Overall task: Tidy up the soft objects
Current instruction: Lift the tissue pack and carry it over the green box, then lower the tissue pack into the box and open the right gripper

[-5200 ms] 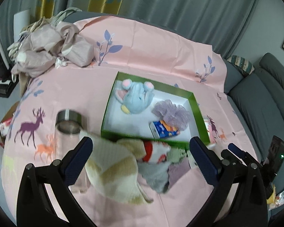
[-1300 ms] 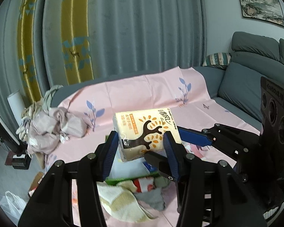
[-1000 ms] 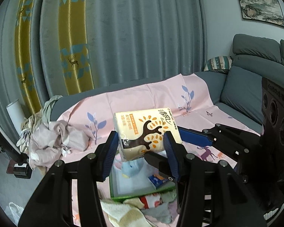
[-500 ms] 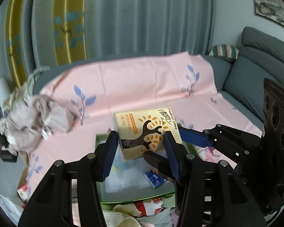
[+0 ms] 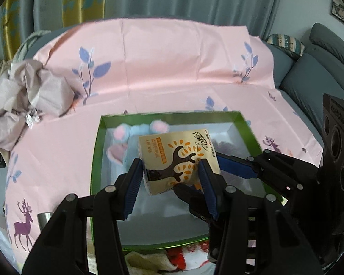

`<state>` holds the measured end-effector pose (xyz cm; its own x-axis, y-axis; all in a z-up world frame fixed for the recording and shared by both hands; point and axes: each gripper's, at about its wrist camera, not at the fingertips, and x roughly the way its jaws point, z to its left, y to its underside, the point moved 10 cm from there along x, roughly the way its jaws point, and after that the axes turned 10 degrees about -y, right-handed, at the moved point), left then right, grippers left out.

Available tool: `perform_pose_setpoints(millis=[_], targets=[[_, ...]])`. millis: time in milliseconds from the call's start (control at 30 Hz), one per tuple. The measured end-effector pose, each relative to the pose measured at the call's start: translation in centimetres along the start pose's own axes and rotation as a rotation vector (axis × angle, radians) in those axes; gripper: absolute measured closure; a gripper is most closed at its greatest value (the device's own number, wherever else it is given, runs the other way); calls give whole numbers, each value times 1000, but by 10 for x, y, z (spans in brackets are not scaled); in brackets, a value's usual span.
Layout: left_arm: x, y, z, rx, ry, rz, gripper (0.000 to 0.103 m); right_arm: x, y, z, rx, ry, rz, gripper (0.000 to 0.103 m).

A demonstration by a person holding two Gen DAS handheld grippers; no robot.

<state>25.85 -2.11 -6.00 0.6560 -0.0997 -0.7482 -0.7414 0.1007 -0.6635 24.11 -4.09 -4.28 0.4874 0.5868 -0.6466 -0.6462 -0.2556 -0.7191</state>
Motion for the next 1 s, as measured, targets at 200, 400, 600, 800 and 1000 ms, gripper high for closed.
perform_pose_setpoints(millis=[200,400,600,800,1000], targets=[[23,14,6,-34,18,68,55,21,12,-5,16,-3,67,52],[37,22,11,-56,24,115,55,37,23,-6,30,-5,123,52],[43,28,14,-55,19,142,55,47,31,-6,27,7,165,52],[51,38,14,-68,22,181,51,48,36,-11,62,8,173,52],[38,36,14,-110,51,172,20,33,34,-17,57,65,152,48]])
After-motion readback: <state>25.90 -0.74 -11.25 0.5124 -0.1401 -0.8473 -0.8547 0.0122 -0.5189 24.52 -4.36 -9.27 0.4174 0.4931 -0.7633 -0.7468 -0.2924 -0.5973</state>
